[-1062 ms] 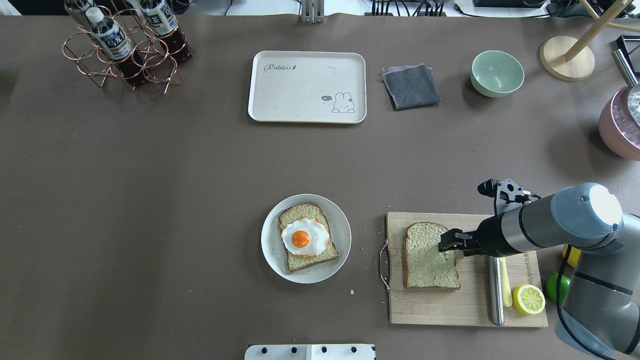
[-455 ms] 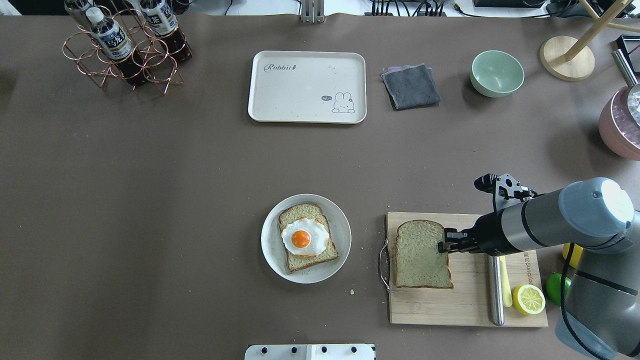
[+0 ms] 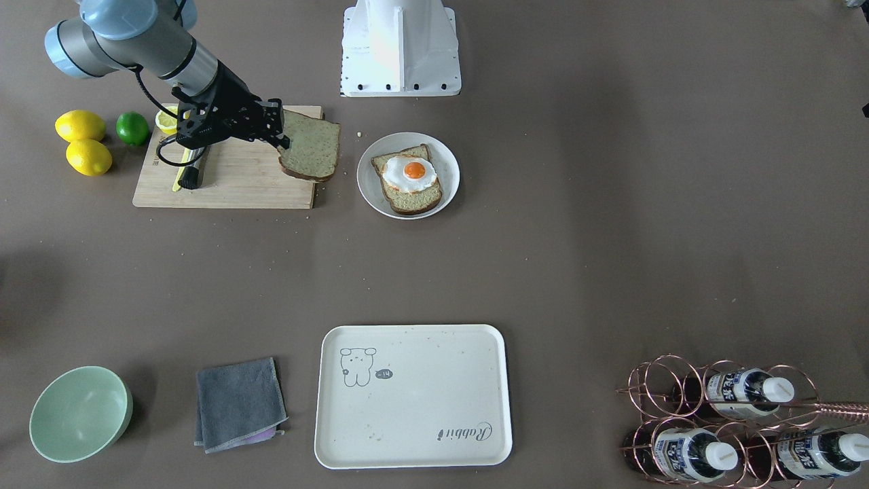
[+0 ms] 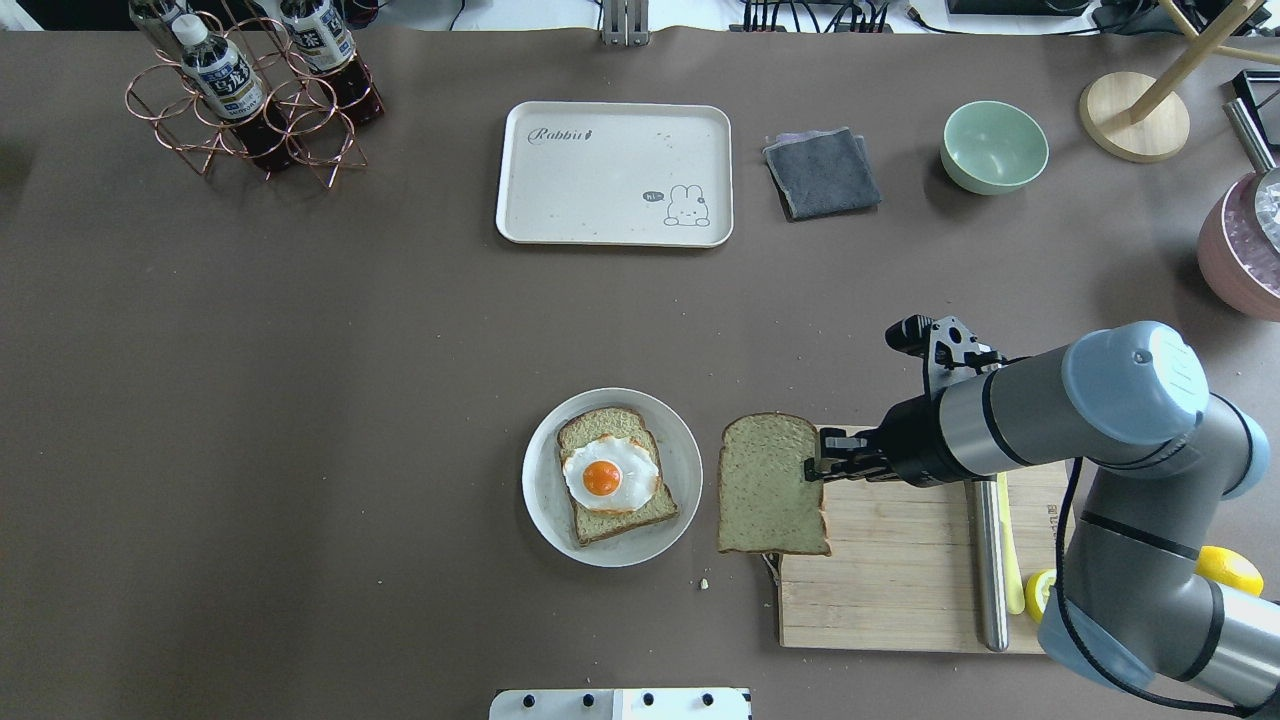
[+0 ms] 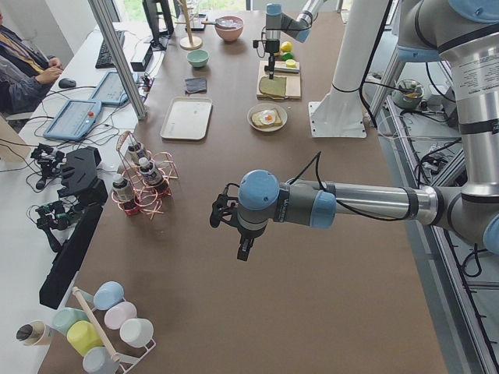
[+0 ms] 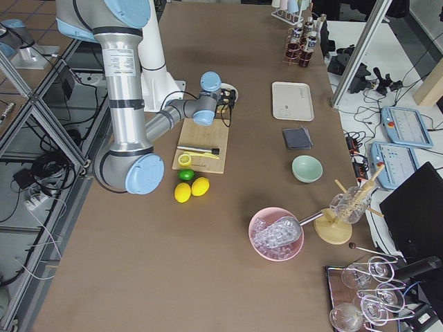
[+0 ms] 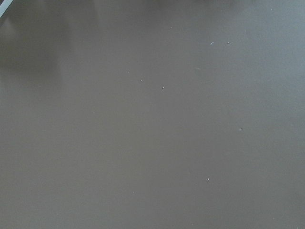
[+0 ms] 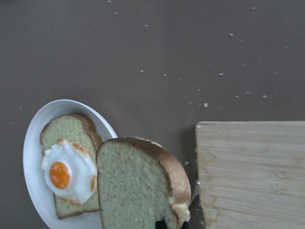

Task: Make sandwich and place on tray
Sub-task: 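Lift the bread slice with the right gripper and lay it onto the egg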

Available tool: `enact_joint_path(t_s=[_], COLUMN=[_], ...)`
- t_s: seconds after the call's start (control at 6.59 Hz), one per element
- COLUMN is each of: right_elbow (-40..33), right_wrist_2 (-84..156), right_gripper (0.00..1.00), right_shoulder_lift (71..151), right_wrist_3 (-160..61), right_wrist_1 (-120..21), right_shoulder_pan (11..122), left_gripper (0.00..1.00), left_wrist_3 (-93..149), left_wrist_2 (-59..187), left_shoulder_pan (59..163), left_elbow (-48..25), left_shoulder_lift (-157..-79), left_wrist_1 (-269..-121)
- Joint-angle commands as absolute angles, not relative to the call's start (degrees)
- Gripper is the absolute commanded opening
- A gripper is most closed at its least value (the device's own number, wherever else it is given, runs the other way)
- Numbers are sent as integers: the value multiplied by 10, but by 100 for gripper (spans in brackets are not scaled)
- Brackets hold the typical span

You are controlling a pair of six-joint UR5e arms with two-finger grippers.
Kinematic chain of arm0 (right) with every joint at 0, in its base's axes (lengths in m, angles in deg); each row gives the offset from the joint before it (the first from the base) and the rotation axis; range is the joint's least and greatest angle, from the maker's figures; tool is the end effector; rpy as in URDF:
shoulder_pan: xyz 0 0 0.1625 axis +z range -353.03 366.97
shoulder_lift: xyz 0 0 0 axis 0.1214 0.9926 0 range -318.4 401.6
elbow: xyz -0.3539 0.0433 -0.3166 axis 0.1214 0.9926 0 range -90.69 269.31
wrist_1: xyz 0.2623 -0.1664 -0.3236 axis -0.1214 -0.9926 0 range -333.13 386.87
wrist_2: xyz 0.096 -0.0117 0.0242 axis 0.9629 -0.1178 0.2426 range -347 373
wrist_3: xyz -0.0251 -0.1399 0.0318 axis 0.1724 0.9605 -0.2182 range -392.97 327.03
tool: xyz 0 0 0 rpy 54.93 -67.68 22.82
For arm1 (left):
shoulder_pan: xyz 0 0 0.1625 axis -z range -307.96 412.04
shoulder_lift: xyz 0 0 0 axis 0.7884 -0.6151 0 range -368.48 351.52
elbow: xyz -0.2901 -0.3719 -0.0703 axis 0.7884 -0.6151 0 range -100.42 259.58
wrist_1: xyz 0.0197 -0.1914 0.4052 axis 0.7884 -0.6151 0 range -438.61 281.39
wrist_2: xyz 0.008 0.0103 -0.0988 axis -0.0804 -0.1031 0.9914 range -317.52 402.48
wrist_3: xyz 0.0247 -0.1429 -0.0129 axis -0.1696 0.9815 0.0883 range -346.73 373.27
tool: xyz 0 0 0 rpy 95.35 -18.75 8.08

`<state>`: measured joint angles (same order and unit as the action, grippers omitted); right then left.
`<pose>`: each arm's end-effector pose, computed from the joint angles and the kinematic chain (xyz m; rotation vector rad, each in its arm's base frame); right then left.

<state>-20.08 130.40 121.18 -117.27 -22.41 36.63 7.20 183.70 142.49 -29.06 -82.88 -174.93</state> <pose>-0.4999 -0.3609 0.3675 -0.0299 -1.2704 0.0661 -0.0230 -0.4125 0.6729 0.2029 0.8827 0.1644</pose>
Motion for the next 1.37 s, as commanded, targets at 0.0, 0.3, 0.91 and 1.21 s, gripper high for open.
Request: enact_joint_path(t_s=[0.0,0.3,0.91,1.21], right_elbow=[-125,-49,-27,-31], right_wrist_2=[1300,1301,1293,1294], right_gripper=[0,0,14,100], right_shoulder_lift=[1094,1019,1017,1023], right_wrist_3=[-1181,-1178,-1159,-1162], right_wrist_1=[-220,-219,-219,-218], right_shoulder_pan=[352,334,326,332], left_gripper=[97,97,97,97], left_wrist_3=[74,76,76,81], left_wrist_2=[1837,1837,1837,1839], left_shoulder_pan=[1425,1425,1425,1419], left_elbow=[-285,-284,-285,-286], left_shoulder_lift=[-830,-834,-830,-834], left_wrist_1=[-1749,-1748,-1749,-1748])
